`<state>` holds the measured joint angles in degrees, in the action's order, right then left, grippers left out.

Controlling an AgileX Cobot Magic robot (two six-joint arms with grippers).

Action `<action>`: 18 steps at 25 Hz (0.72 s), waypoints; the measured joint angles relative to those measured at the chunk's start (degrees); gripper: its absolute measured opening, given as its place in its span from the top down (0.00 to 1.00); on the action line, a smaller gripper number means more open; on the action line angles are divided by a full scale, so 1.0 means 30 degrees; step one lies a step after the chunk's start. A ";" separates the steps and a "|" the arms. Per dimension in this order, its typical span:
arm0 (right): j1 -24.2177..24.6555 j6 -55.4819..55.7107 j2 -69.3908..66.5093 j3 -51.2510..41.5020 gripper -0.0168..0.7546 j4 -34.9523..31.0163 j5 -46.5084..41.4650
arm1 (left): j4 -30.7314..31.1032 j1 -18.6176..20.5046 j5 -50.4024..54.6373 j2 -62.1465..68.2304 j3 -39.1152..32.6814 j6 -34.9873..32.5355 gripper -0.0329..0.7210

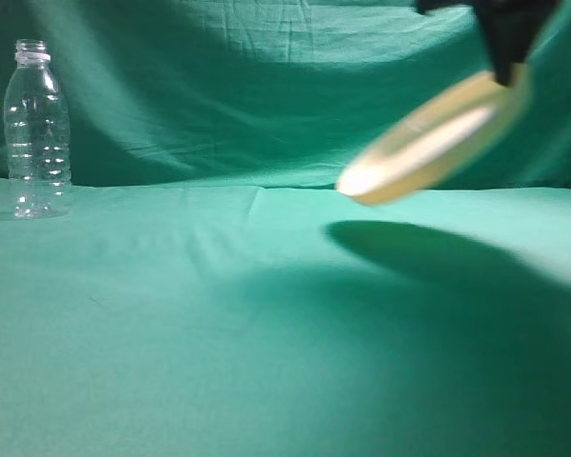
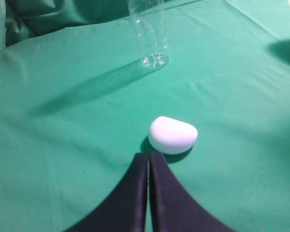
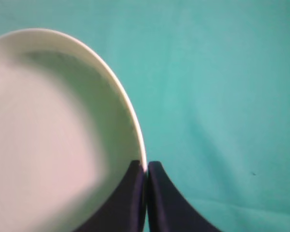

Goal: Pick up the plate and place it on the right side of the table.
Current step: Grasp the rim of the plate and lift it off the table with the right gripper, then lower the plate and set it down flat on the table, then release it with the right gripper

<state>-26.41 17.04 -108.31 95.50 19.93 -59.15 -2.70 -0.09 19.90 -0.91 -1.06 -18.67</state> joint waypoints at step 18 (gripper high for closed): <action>0.7068 0.0536 0.1429 -1.0150 0.84 -0.0411 0.7010 | 0.0000 0.0000 0.0000 0.0000 0.0000 0.0000 0.96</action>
<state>-5.21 18.64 -104.02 65.05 18.70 -38.12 -2.70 -0.09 19.90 -0.91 -1.06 -18.67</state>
